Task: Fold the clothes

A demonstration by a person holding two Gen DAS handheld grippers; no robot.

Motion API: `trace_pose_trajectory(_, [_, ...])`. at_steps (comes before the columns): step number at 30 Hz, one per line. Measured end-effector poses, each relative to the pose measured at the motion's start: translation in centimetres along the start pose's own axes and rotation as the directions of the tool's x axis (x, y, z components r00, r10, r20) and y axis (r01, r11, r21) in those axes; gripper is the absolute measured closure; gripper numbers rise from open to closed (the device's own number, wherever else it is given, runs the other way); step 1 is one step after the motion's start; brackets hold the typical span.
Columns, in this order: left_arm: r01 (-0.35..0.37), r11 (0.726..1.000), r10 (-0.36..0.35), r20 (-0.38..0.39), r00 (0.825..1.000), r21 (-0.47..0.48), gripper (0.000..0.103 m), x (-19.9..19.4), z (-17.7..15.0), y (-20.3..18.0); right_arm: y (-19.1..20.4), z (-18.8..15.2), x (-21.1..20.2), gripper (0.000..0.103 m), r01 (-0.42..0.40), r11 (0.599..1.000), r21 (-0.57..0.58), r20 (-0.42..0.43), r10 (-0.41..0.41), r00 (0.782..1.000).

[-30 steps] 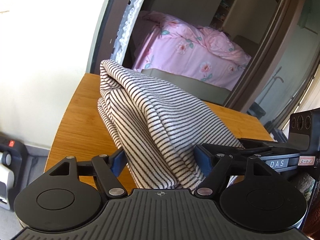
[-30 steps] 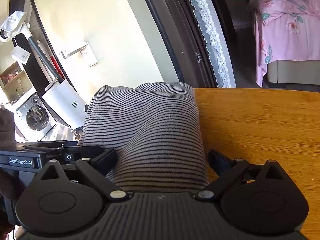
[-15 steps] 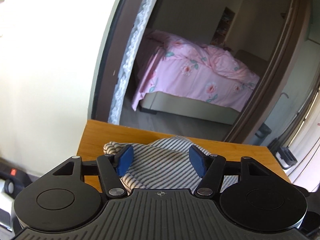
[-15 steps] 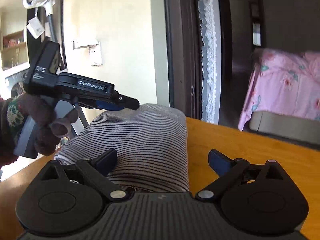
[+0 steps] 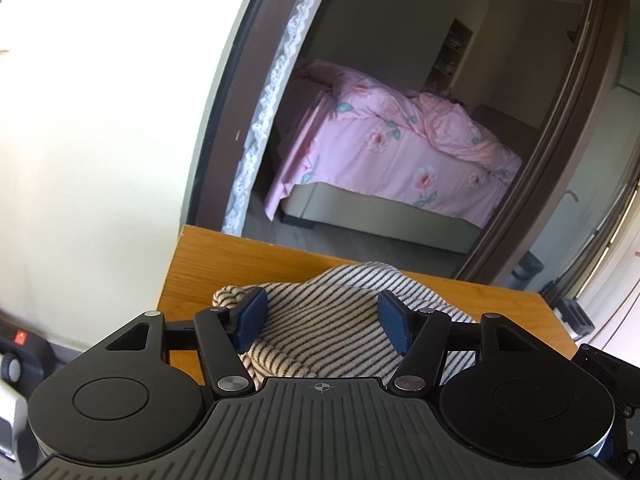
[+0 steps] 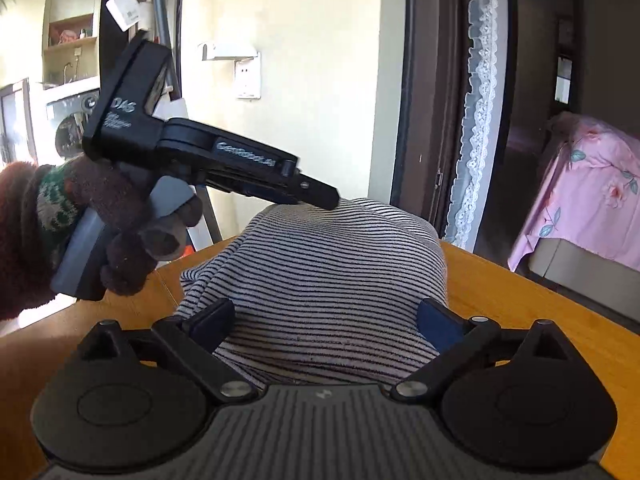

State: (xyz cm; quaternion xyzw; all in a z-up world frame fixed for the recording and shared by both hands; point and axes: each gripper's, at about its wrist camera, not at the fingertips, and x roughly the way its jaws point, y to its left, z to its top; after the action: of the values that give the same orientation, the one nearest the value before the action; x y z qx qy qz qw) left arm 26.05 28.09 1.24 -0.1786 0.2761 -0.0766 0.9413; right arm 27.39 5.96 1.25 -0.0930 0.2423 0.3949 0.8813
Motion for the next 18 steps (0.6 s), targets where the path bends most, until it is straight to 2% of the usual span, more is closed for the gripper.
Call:
trace_pose_trajectory(1, [0.000,1.000,0.000,0.001,1.000,0.001,0.019,-0.7,-0.3,-0.4,-0.9,0.1,-0.7,0.004,-0.011,0.999,0.039,0.006,0.010,1.000])
trace_pose_trajectory(3, [-0.001,1.000,0.001,0.002,1.000,0.004,0.007,-2.2,-0.9,-1.1,-2.3,-0.4,-1.7,0.004,-0.004,0.994,0.105,0.020,0.002,1.000])
trace_pose_trajectory(6, [0.006,1.000,-0.006,-0.015,1.000,-0.004,0.007,-3.9,-2.1,-1.9,-3.4,-1.3,-2.7,0.004,0.023,0.988,0.152,0.035,-0.029,0.999])
trace_pose_trajectory(8, [0.021,0.999,-0.022,-0.058,0.998,-0.029,0.009,-3.9,-3.5,-2.1,-2.4,-1.7,-3.0,0.004,0.029,0.993,0.115,0.043,-0.034,0.998])
trace_pose_trajectory(9, [0.019,0.999,-0.021,-0.063,0.998,-0.031,0.016,-3.8,-3.9,-2.2,-1.7,-1.8,-3.0,0.004,0.028,0.996,0.085,0.044,-0.032,0.999])
trace_pose_trajectory(10, [0.016,0.999,-0.018,-0.064,0.998,-0.032,0.033,-3.6,-4.2,-2.3,-1.0,-2.0,-3.1,0.004,0.026,0.998,0.055,0.046,-0.029,0.999])
trace_pose_trajectory(12, [0.019,0.999,-0.022,-0.059,0.998,-0.043,0.048,-3.5,-4.0,-2.6,0.9,-1.9,-3.2,0.004,0.054,0.998,-0.045,0.060,-0.052,0.997])
trace_pose_trajectory(13, [0.048,0.997,-0.051,-0.053,0.997,-0.062,0.058,-3.6,-3.7,-2.5,1.9,-1.9,-3.3,0.004,0.069,0.993,-0.095,0.067,-0.063,0.996])
trace_pose_trajectory(16, [0.150,0.979,-0.156,-0.034,0.987,-0.138,0.068,-3.9,-3.2,-2.1,3.6,-1.7,-3.6,0.004,0.071,0.983,-0.170,0.091,-0.056,0.994])
trace_pose_trajectory(18, [0.185,0.972,-0.190,-0.024,0.981,-0.145,0.070,-3.9,-3.4,-2.0,4.3,-1.5,-2.9,0.004,0.063,0.979,-0.193,0.088,-0.047,0.995])
